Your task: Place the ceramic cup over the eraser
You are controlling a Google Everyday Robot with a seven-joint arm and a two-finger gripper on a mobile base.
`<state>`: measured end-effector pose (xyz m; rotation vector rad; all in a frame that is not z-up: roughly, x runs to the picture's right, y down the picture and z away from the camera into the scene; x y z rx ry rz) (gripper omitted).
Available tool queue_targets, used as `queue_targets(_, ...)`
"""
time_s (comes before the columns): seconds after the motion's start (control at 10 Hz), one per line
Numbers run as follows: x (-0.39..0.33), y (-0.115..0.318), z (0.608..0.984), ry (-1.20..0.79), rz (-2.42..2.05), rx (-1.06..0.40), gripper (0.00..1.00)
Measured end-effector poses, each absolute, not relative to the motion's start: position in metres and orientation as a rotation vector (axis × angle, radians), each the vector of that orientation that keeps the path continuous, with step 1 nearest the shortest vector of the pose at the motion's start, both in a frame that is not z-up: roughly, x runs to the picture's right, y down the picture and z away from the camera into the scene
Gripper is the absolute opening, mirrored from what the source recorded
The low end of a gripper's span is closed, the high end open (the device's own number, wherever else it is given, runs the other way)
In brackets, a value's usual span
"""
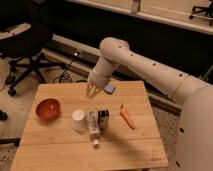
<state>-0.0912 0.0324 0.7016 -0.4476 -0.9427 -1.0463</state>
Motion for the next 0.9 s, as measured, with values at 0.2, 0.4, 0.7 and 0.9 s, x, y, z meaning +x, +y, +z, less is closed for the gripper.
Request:
queue_targets(0.2,-0.11,0.044,0.712,-0.92,-1.116,-0.445,0.52)
queue_targets(0.4,-0.122,0.052,0.717,-0.897,-1.175,-0.454,0.71)
queue_targets(0.7,-0.128,0.067,0.721,-0.861,-1.257,-0.492,0.8)
queue_targets(0.9,-0.128,0.078,0.722,-0.843,-1.294,-0.506,0.8)
